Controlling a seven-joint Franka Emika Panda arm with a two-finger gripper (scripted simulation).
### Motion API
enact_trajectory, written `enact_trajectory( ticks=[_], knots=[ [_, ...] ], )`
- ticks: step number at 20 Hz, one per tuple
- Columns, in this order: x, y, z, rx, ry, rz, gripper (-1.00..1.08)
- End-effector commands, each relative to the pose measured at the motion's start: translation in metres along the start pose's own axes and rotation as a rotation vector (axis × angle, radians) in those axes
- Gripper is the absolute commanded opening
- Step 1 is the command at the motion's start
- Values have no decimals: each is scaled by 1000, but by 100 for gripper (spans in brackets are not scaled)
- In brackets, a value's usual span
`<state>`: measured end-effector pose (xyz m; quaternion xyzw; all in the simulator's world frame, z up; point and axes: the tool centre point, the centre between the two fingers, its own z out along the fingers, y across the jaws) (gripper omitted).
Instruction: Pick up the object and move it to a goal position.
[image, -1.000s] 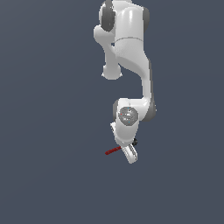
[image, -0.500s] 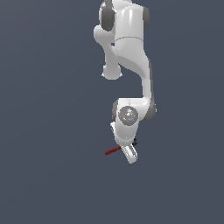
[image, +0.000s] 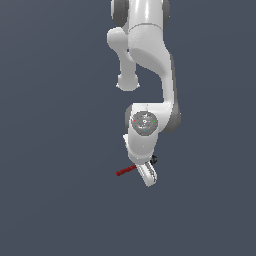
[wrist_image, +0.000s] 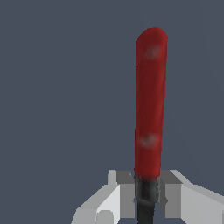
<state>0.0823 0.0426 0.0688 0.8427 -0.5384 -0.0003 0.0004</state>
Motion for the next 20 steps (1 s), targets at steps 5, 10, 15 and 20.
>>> enact_trajectory(
  ticks=[5,10,15,20],
  knots=[
    [19,-7,-62,1,1,1,-100],
    [30,-12,-98,1,1,0,-100],
    [36,-16,-117,1,1,0,-100],
    [38,-17,-123,1,1,0,-100]
  ],
)
